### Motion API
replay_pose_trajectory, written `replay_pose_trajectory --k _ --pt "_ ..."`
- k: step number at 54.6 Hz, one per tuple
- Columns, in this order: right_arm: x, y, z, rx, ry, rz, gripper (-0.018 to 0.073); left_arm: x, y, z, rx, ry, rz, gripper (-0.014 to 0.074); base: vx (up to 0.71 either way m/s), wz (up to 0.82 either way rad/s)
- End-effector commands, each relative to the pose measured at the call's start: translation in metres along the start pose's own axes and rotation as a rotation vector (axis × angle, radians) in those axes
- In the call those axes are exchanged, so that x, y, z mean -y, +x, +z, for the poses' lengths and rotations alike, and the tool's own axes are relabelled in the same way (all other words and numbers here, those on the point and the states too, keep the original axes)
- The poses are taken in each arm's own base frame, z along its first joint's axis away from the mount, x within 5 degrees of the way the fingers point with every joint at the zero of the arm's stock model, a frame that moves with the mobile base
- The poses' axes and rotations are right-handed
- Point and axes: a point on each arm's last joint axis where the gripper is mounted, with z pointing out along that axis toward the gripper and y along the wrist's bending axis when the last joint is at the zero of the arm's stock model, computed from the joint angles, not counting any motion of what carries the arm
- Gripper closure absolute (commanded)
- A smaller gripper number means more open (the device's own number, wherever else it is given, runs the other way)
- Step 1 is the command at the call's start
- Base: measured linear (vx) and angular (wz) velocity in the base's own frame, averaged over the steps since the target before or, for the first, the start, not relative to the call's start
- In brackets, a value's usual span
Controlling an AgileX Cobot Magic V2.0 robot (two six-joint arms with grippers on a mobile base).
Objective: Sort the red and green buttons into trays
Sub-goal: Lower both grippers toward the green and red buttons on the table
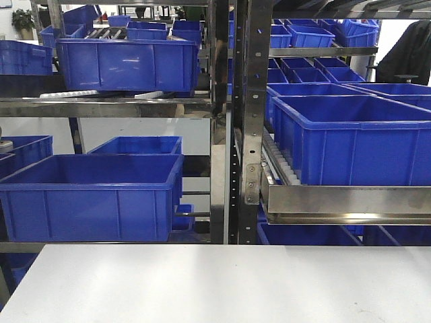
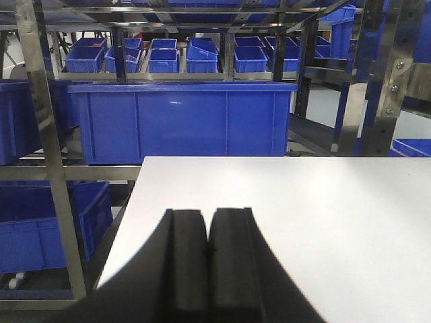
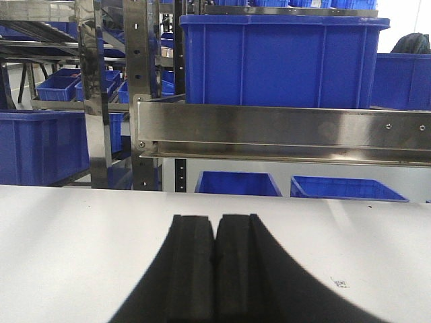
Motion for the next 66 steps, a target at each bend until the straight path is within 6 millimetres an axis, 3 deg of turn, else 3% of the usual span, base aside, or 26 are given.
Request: replay_pose_trajectory --k 1,30,51,61,66 --pt "-0.001 -0.004 0.000 0.083 -0.004 -0.017 0.0568 0.001 -0.015 -0.003 0.120 0.007 -0.011 0.0602 0.00 0.00" --pt "-0.001 -0.004 0.000 0.083 -0.004 -0.017 0.0568 0.001 -0.015 -0.003 0.120 0.007 -0.011 0.0602 0.00 0.00" --pt "-0.001 -0.008 -0.001 0.126 -0.007 -0.019 0.0568 0.001 -0.024 -0.005 0.214 0.013 0.003 0.0602 0.00 0.00" --pt "0.000 -0.024 -0.004 0.226 -0.010 0.041 0.0568 0.002 -0.039 -0.009 0.345 0.037 -0.126 0.0602 0.00 0.00" --pt "0.001 -0.041 -0.004 0.179 -0.005 0.044 0.0568 0.002 -0.056 -0.014 0.384 0.034 -0.077 0.0599 0.00 0.00"
